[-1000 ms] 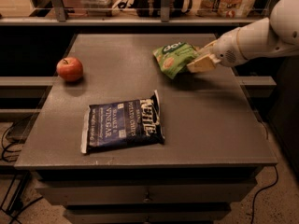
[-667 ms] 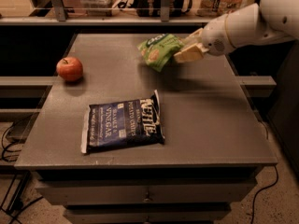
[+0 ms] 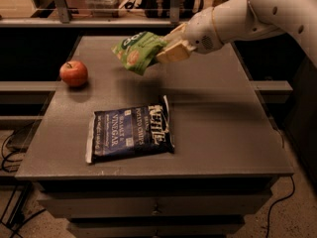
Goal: Move green rice chip bag near apple
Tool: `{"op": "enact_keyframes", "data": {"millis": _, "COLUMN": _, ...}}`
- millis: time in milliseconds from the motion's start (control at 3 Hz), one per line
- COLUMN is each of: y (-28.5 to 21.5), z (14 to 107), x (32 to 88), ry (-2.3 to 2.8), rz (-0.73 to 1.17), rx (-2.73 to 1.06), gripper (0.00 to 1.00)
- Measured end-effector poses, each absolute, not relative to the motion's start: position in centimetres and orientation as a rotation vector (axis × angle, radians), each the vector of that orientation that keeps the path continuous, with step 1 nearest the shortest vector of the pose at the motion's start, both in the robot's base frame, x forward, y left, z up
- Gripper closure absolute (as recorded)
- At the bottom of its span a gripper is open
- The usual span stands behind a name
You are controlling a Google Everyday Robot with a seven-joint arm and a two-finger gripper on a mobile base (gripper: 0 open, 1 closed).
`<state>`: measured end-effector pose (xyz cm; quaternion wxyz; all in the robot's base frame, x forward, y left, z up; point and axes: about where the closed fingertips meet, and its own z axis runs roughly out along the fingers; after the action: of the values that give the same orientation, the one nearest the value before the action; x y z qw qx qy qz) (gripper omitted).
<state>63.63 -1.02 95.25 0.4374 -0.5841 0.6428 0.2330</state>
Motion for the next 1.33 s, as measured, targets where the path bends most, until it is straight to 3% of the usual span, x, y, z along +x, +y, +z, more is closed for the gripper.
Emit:
{"op": "enact_keyframes", "data": {"millis": 333, "y": 2.4, "z": 94.1, "x": 62.2, "ry": 1.568, "rz": 0.649, "rx": -1.497, "gripper": 0.82}}
{"op": "enact_keyframes", "data": {"millis": 1333, "y": 6.6, "z": 88.1, "x": 62.2, "ry": 1.663, "rz": 0.724, "rx": -1.494, "gripper": 0.12}}
